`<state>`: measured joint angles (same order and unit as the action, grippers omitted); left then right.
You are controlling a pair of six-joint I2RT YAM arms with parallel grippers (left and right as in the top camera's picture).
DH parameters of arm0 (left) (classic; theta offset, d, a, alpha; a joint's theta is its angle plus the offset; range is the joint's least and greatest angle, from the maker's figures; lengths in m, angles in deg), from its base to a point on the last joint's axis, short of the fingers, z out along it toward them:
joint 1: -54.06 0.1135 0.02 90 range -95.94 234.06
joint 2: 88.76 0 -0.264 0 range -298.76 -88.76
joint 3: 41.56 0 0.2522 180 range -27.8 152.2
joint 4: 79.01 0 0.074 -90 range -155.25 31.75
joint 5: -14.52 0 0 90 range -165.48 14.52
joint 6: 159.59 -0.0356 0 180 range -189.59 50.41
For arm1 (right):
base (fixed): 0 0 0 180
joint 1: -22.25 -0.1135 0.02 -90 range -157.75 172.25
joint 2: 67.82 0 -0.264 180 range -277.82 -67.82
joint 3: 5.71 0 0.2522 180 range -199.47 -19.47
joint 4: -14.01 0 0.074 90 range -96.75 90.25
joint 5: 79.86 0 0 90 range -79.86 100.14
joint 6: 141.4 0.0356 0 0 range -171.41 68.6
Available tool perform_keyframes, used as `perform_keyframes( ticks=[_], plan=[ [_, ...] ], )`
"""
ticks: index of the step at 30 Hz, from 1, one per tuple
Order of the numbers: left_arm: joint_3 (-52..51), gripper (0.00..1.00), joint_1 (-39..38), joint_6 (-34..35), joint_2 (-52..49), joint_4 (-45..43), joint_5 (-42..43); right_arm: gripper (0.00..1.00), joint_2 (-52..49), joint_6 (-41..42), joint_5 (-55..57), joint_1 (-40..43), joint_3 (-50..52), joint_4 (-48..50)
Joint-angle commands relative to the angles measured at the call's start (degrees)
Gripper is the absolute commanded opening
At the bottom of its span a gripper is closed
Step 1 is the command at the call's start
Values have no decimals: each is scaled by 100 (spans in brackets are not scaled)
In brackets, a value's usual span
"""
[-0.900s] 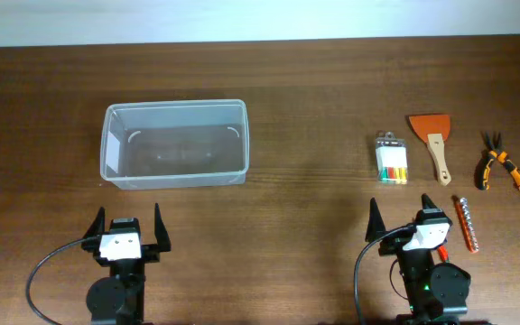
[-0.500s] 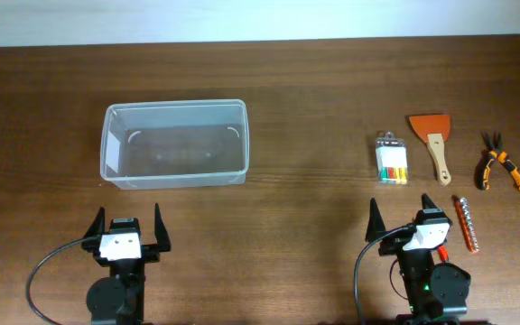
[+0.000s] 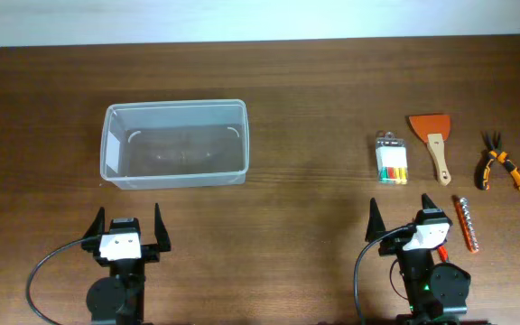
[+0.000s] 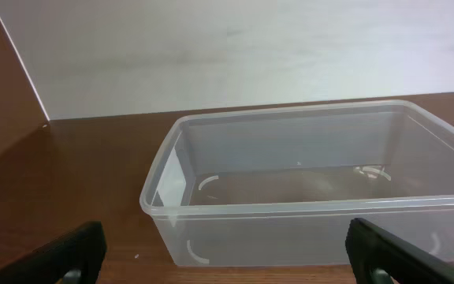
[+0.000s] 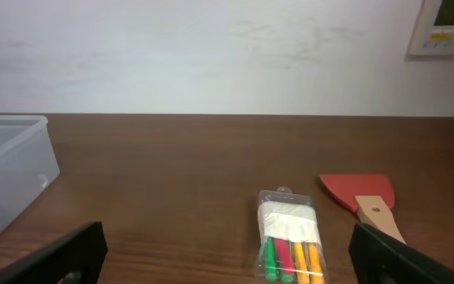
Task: Pack container
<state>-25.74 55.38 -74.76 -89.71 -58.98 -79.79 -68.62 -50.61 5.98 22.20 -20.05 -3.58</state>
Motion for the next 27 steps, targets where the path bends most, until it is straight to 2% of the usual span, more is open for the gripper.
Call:
perform_keyframes(
  ticks=[1,24,27],
  plan=[
    [-68,99,35,-52,66,-17,44,99,55,-35,31,-33,26,-31],
    [-68,99,35,-50,66,-17,50,99,55,-35,31,-33,26,-31],
    [-70,99,33,-50,66,-4,612,99,55,-35,31,-33,26,-31]
  ],
)
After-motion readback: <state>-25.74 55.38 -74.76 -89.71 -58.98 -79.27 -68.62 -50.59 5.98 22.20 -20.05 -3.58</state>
